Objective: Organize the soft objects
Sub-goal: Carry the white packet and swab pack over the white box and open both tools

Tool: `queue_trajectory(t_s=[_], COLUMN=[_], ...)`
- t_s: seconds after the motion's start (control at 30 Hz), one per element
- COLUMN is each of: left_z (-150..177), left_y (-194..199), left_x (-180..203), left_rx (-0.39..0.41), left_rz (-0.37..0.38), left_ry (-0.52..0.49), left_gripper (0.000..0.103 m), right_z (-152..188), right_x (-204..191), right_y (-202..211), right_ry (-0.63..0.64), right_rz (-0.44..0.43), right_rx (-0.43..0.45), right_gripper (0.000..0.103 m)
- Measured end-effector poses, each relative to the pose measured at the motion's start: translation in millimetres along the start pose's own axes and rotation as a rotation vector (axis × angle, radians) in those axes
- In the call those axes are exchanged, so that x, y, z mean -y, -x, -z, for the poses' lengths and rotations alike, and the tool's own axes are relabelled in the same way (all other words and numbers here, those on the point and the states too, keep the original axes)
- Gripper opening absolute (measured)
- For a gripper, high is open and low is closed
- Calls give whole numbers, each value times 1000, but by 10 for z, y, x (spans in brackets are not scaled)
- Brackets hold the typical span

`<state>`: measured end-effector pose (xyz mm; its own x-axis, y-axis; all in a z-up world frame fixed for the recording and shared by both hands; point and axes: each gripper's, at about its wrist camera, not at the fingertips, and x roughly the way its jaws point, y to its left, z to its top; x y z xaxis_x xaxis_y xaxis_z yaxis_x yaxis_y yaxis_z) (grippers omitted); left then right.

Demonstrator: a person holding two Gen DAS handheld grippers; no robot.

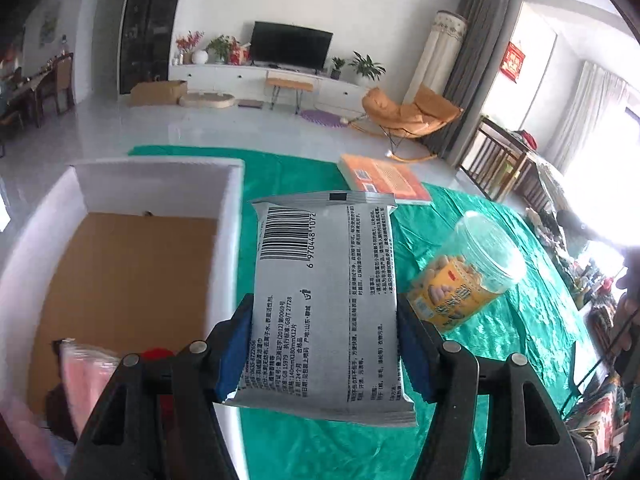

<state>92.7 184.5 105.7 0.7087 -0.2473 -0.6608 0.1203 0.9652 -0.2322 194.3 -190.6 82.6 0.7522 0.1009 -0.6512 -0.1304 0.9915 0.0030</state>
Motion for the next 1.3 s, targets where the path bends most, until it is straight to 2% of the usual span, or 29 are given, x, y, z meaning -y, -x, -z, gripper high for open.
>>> queue_trajectory(t_s=[0.1, 0.17, 0.2, 0.27, 0.3, 0.33, 0.37, 0.4, 0.47, 0.53, 0.67, 0.8, 0.87, 1.03, 1.3], left_z=[41, 136, 192, 322, 383, 441, 490, 529, 596, 640, 767, 875, 924, 945, 1032], left_y=[410, 631, 706, 850, 903, 967, 1020, 1042, 1088, 1082, 1090, 1055, 1048, 1000, 1035], left_x=[-402, -701, -810, -1043, -1125, -1196, -1249, -1305, -1348, -1355, -1283, -1273, -1270, -1178, -1270], left_rx=[25, 15, 14, 14, 21, 35, 45, 49, 53, 55, 96, 92, 84, 53, 2], left_rz=[-124, -248, -286, -370, -397, -423, -440, -448, -459, -468, -478, -461, -467, -651, -680], left_ry=[13, 15, 13, 24, 36, 50, 65, 76, 105, 126, 228, 387, 417, 318, 312], left_gripper=[65, 67, 71, 87, 96, 98, 98, 98, 98, 98, 98, 98, 98, 98, 98], right_z=[-115, -111, -93, -31, 17, 70, 122, 165, 246, 297, 391, 522, 606, 805, 920], right_x=[-612, -1121, -1406, -1866, -2100, -2301, -2497, -2642, -2856, -2936, -2846, -2780, -2842, -2932, -3045], right_y=[172, 205, 198, 154, 106, 43, -25, -76, -153, -149, -84, -10, -41, -40, 58], right_ry=[16, 19, 24, 24, 10, -13, -36, -43, -17, 20, 121, 234, 294, 403, 431], right_rz=[-233, -402, -481, -606, -680, -747, -816, -854, -854, -822, -688, -569, -524, -457, -456], right_rx=[-10, -49, -72, -119, -153, -191, -235, -265, -302, -301, -261, -225, -230, -216, -218], right_gripper=[37, 37, 37, 39, 46, 51, 73, 77, 77, 77, 77, 77, 77, 77, 77])
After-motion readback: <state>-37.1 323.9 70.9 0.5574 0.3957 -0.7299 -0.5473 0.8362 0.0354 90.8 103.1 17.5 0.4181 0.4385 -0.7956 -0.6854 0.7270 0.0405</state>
